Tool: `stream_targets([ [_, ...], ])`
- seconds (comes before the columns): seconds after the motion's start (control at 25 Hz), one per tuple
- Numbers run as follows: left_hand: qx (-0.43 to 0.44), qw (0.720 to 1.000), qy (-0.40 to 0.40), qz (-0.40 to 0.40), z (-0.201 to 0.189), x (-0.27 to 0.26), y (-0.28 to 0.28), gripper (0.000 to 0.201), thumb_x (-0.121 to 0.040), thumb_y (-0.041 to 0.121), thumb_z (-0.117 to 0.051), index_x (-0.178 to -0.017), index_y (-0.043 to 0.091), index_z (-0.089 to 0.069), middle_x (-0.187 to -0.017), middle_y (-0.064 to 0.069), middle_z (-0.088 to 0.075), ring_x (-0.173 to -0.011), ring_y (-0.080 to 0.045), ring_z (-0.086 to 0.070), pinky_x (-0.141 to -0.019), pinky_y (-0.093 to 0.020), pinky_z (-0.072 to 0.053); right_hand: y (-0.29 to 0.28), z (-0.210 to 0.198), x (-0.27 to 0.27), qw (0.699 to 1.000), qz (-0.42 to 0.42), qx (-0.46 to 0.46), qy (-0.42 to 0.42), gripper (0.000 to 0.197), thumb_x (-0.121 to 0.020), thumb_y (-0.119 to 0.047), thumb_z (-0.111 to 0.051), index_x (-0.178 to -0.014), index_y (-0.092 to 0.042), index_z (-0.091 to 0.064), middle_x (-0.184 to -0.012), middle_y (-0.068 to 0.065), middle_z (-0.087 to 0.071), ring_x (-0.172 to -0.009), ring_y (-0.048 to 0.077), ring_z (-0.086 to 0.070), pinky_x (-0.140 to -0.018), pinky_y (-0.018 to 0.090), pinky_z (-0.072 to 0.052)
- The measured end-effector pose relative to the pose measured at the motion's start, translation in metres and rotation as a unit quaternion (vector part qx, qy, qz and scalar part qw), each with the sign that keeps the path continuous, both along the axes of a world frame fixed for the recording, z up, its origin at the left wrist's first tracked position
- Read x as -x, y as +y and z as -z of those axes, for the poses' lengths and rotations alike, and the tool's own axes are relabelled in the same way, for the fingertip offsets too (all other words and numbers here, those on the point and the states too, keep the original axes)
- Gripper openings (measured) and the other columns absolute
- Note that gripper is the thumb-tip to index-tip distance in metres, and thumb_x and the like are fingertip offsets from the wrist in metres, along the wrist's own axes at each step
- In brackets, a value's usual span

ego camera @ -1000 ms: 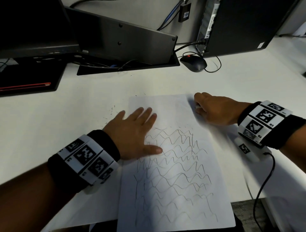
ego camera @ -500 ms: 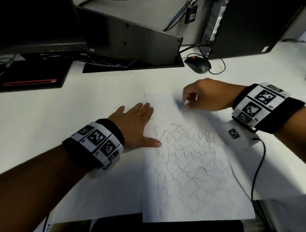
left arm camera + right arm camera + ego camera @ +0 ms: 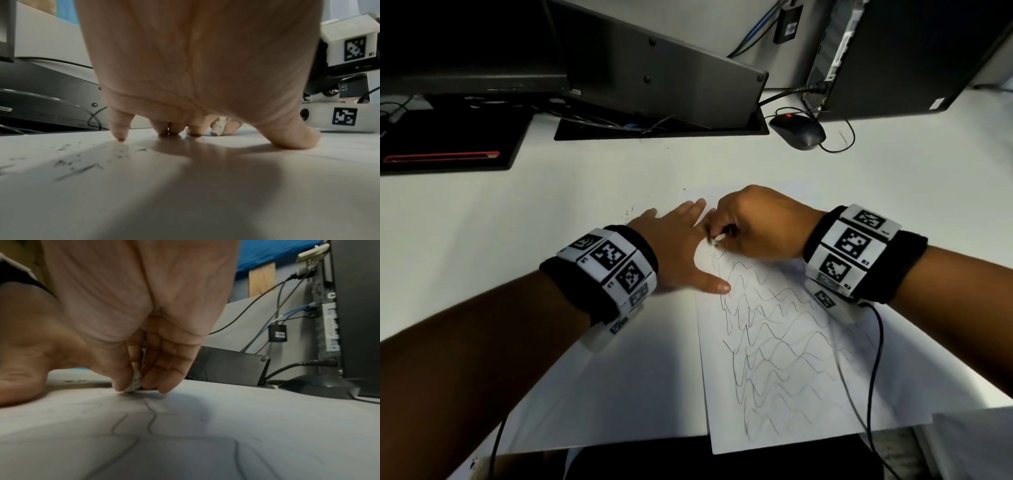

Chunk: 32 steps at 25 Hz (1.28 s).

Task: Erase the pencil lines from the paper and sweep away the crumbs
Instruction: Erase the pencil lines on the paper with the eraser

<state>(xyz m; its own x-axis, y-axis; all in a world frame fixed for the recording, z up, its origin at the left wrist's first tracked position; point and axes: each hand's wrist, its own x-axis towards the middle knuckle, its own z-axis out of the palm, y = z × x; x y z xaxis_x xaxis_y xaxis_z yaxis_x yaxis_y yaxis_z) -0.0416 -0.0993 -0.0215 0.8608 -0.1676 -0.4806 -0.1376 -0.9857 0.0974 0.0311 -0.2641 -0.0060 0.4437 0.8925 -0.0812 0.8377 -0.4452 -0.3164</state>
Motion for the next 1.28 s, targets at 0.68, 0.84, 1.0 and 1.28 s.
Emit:
stream_targets([
  [0.68, 0.012, 1.0, 0.017, 0.016, 0.001, -0.004, 0.004, 0.114, -0.069, 0.09, -0.047, -0.158, 0.037, -0.001, -0.163, 0.008, 0.021, -0.151, -0.009, 0.016, -0.122, -0.052, -0.002, 0.002, 0.002, 0.002, 0.999, -0.034, 0.006, 0.025, 0.013, -0.083, -0.025, -0.067, -0.094, -0.024, -0.074, -0.093, -0.01, -0.07, -0.084, 0.01, -0.064, -0.075, 0.028, -0.051],
  [0.84, 0.005, 1.0, 0.012, 0.016, 0.002, -0.004, 0.004, 0.122, -0.068, 0.091, -0.046, -0.157, 0.031, 0.011, -0.163, 0.007, 0.022, -0.151, -0.01, 0.015, -0.122, -0.051, -0.002, -0.003, -0.002, -0.003, 0.999, -0.001, 0.01, 0.032, 0.014, -0.084, -0.029, -0.067, -0.097, -0.028, -0.074, -0.094, -0.011, -0.07, -0.087, 0.009, -0.064, -0.079, 0.029, -0.051],
  [1.0, 0.007, 1.0, 0.018, 0.013, 0.003, -0.004, 0.004, 0.122, -0.067, 0.091, -0.046, -0.157, 0.032, 0.011, -0.163, 0.007, 0.022, -0.151, -0.009, 0.015, -0.122, -0.051, -0.002, -0.003, 0.001, 0.006, 0.999, -0.038, 0.009, 0.039, 0.014, -0.083, -0.027, -0.067, -0.096, -0.024, -0.074, -0.095, -0.009, -0.07, -0.085, 0.01, -0.064, -0.077, 0.03, -0.052],
  [1.28, 0.004, 1.0, 0.024, 0.014, 0.001, -0.005, 0.004, 0.124, -0.066, 0.091, -0.045, -0.157, 0.031, 0.015, -0.163, 0.007, 0.023, -0.15, -0.009, 0.016, -0.122, -0.051, -0.001, -0.005, 0.001, 0.006, 0.999, -0.034, 0.011, 0.014, 0.015, -0.084, -0.026, -0.067, -0.097, -0.025, -0.073, -0.098, -0.009, -0.069, -0.087, 0.011, -0.063, -0.076, 0.027, -0.05],
])
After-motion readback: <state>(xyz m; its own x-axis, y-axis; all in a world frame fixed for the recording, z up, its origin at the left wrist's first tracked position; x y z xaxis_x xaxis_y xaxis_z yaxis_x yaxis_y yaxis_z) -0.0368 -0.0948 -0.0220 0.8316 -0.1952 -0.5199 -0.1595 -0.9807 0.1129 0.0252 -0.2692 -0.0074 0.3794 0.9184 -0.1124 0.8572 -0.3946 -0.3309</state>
